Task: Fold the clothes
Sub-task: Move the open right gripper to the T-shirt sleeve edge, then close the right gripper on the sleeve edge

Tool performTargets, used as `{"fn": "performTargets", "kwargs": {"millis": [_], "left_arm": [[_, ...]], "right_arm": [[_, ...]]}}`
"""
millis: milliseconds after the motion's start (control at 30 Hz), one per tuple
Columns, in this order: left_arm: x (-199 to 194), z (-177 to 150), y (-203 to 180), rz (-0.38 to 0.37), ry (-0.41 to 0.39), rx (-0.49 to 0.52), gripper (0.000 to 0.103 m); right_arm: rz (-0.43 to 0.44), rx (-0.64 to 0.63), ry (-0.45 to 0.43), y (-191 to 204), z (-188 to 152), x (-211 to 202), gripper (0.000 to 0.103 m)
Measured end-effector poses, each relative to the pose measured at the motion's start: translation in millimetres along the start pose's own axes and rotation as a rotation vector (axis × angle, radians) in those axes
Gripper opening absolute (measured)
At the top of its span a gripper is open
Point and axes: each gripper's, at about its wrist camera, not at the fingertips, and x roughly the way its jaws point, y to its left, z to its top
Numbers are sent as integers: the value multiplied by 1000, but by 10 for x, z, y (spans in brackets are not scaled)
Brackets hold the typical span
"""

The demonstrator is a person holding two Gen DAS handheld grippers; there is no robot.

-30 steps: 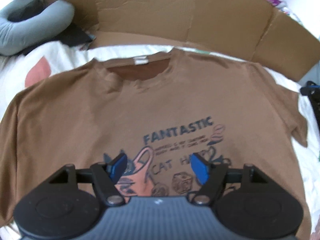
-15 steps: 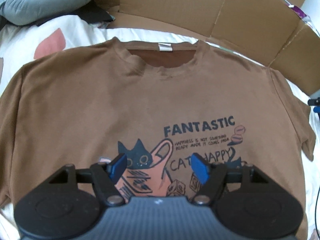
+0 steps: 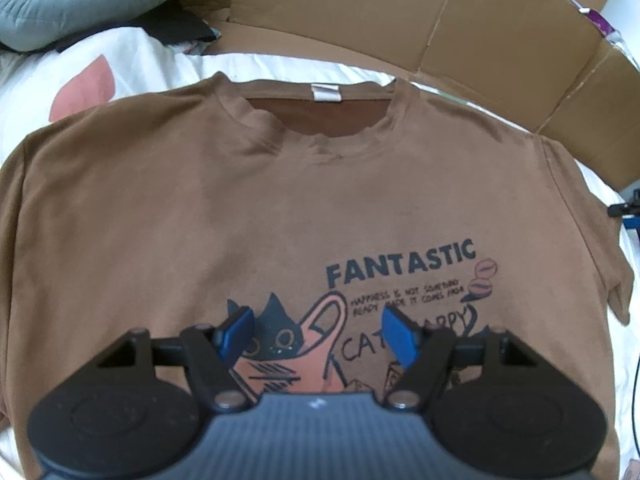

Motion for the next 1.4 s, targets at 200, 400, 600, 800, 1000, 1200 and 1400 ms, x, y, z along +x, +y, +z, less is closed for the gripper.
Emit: {"fn": "performTargets", "kwargs": {"millis": [200, 400, 600, 800, 1000, 1200, 1400], "left_arm": [[39, 0, 25, -3, 4, -7, 73], [36, -14, 8, 2, 3, 1, 73], [33, -33, 4, 10, 5, 3, 73], [28, -40, 24, 5, 3, -4, 73], [59, -20, 41, 18, 21, -9, 74], [38, 0, -26, 2, 15, -12, 74], [-34, -39, -116, -57, -12, 7, 78]], "right_arm": [[81, 61, 17, -67, -30, -137, 44], [94, 75, 40, -90, -102, -106, 44], [160, 98, 0, -62, -91, -188, 45], [109, 61, 52, -33, -142, -17, 44], [81, 57, 55, -95, -174, 79, 44], [59, 20, 38, -4, -153, 140, 35], [61, 38, -8, 13, -110, 32, 1]]}}
